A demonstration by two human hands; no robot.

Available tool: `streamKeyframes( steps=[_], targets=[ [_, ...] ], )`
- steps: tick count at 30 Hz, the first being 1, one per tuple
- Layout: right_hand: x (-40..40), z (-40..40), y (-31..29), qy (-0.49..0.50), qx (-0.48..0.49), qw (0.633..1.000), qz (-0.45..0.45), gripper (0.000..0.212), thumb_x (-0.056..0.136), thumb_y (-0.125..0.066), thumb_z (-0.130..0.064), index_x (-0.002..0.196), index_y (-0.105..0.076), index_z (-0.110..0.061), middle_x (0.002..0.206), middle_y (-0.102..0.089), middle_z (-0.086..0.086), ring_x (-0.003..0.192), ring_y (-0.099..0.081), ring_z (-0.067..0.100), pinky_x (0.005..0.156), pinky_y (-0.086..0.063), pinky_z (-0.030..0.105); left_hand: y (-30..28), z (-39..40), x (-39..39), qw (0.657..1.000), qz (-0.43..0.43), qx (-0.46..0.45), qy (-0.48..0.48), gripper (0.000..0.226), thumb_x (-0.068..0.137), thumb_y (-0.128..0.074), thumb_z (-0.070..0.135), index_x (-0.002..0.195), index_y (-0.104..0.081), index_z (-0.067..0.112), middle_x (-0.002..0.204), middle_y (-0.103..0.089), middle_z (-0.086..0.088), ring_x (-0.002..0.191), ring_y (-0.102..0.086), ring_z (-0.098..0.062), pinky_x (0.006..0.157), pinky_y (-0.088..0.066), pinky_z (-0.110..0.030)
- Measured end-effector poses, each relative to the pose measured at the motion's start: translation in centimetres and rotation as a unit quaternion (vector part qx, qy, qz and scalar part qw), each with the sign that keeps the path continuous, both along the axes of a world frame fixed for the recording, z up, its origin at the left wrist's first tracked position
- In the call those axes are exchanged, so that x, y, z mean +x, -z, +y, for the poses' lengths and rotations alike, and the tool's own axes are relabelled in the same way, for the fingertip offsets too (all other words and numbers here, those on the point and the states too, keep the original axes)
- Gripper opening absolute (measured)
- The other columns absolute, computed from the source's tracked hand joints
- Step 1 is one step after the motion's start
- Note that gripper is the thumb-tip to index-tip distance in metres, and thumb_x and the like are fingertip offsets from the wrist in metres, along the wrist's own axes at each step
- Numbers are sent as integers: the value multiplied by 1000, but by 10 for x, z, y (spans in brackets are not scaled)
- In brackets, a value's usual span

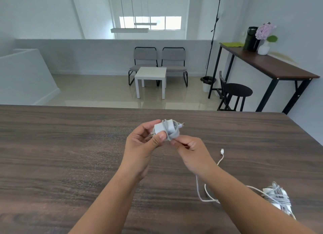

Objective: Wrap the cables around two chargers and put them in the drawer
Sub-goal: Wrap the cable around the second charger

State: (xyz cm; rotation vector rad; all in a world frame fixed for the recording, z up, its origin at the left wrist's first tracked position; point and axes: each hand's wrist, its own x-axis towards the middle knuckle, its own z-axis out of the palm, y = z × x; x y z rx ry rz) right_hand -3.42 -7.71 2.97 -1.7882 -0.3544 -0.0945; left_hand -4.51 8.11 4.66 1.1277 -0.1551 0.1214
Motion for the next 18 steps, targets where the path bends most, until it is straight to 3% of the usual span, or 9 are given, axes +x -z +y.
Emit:
streamKeyframes(
  steps=[2,6,9,14,18],
  targets=[
    [-5,3,0,39,-106,993,-40,26,94,-59,-15,110,-71,-32,91,-68,-31,94,-63,-10,82,-43,7,1,-3,3,998,47,-43,-27,28,72,-79,17,99,-70,14,93,-74,0,80,-68,-10,66,-55,-18],
    [-9,4,-2,40,-305,941,-140,28,95,-49,-28,116,-66,-34,77,-63,-12,78,-60,11,70,-50,31,6,-6,9,991,90,-87,-42,25,74,-67,20,98,-68,10,86,-74,-1,70,-67,-8,62,-54,-15],
    [-10,3,-9,38,-370,916,-151,24,96,-45,-30,107,-67,-29,77,-57,-7,79,-60,19,65,-50,36,13,-6,11,991,104,-73,-48,23,76,-68,25,95,-72,13,83,-74,0,66,-65,-7,59,-52,-15],
    [-13,4,-22,18,-424,892,-155,26,98,-42,-34,100,-64,-22,88,-59,-5,86,-61,25,68,-48,35,20,-4,14,992,90,28,-85,34,70,-75,34,101,-74,18,86,-71,-1,69,-62,-7,62,-47,-20],
    [-9,-4,-38,-16,-476,866,-156,27,98,-40,-36,100,-63,-22,101,-64,-4,95,-60,22,74,-47,34,27,1,13,981,33,156,-112,40,65,-81,38,102,-74,24,82,-72,5,72,-57,-9,67,-52,-22]
  ],
)
